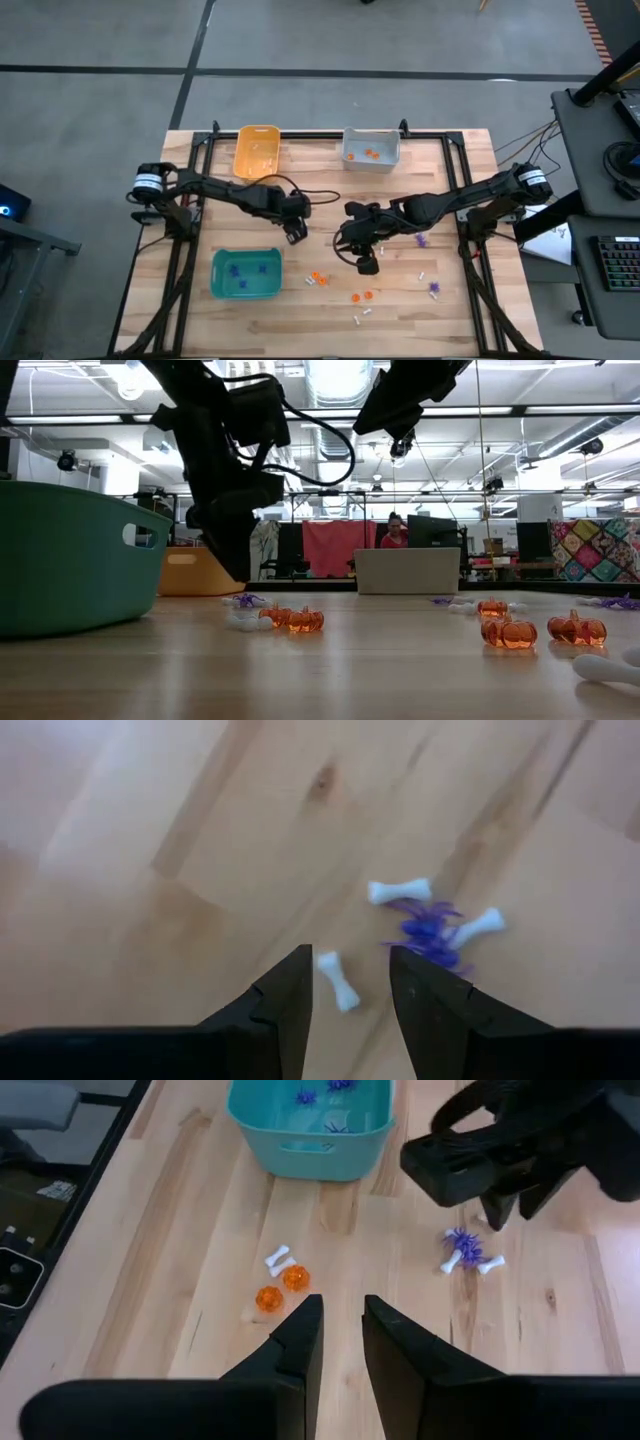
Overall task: Sort Halloween decoration
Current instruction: Put the white bone toy into the orange bin, then put the orange pumpkin toy into the gray bin
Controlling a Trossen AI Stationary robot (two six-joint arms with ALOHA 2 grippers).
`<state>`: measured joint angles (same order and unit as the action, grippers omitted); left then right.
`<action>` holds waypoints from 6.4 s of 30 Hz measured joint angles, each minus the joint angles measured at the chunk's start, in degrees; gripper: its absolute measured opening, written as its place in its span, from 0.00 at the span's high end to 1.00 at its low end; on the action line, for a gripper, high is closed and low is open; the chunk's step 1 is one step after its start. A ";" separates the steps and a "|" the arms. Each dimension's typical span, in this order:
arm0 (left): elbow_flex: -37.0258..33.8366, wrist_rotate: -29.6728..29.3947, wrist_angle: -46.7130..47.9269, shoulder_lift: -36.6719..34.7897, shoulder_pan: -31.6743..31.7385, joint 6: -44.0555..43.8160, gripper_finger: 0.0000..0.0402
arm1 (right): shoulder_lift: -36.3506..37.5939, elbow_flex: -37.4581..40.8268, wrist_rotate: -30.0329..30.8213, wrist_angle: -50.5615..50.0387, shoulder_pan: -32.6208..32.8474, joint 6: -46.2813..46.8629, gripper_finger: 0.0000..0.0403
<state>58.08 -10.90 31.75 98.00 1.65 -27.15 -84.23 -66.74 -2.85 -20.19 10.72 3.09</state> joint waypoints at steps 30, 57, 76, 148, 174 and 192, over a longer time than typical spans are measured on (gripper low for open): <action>0.11 -2.07 0.65 5.97 0.00 -2.51 0.80 | -0.44 0.26 0.09 1.71 -2.91 -0.13 0.84; 14.08 -2.09 18.49 -0.13 3.03 20.39 1.00 | -0.41 1.31 0.24 1.73 -2.89 0.94 0.84; 22.84 -1.30 29.71 -2.46 29.58 57.55 1.00 | -0.41 3.38 0.47 3.18 -2.89 1.33 0.84; 24.87 9.50 24.21 9.44 48.60 49.55 0.85 | -0.41 4.60 1.51 6.94 -2.89 3.35 0.84; 12.32 27.96 7.88 -18.34 23.92 32.12 0.88 | -0.52 1.22 4.26 -6.48 -9.92 17.60 0.84; -14.38 18.32 -33.43 -33.35 6.66 14.58 0.88 | -5.74 1.25 9.53 -18.01 -12.76 27.42 0.84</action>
<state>43.71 7.42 -1.69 64.65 8.30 -12.57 -89.96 -65.49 6.68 -38.19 -2.04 30.52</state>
